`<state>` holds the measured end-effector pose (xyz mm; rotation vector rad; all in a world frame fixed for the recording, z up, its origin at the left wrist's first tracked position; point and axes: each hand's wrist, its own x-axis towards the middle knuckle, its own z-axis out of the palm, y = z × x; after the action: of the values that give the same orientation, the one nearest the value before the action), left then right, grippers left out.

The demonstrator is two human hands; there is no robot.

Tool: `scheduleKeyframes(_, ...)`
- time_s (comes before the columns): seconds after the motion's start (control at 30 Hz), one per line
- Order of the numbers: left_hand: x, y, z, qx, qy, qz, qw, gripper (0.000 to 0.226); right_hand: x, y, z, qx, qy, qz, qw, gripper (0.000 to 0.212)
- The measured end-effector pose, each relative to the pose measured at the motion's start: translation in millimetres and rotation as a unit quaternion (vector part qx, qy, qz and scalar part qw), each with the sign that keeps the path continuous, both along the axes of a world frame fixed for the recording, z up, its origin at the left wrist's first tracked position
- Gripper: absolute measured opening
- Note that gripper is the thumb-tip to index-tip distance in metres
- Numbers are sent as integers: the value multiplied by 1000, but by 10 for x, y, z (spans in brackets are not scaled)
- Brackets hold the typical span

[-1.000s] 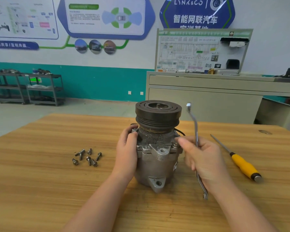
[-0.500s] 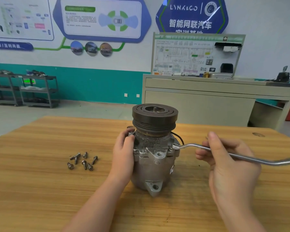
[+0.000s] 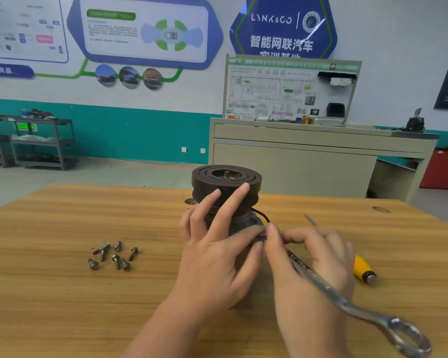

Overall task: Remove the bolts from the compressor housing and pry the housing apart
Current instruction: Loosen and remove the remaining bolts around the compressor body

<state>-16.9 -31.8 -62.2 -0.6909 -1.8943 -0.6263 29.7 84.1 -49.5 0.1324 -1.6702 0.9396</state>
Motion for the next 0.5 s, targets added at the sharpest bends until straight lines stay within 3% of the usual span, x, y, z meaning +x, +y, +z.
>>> scheduleKeyframes(0.07, -2, -9, 0, -11, -18, 10, 1000, 31, 26, -67, -9, -53, -36, 8, 998, 18)
scheduleKeyframes(0.13, 8, -6, 4, -10, -24, 11, 1000, 31, 31, -148, 1, -218, -76, 106, 967, 17)
scheduleKeyframes(0.2, 18, 15, 13, -1, -26, 12, 1000, 31, -26, -131, -12, -412, -87, 234, 876, 20)
scheduleKeyframes(0.27, 9, 29, 6, 9, -20, 15, 1000, 31, -126, -10, -17, -521, -109, 299, 792, 15)
scheduleKeyframes(0.4, -9, 79, -20, 13, -2, 35, 999, 29, -441, 210, 48, -603, -181, 380, 678, 21)
scheduleKeyframes(0.47, -11, 111, -30, 24, 3, 50, 998, 28, -599, 288, 123, -582, -213, 414, 667, 25)
scheduleKeyframes(0.5, -27, 115, -25, 32, 7, 54, 998, 27, -665, 313, 178, -555, -223, 425, 679, 25)
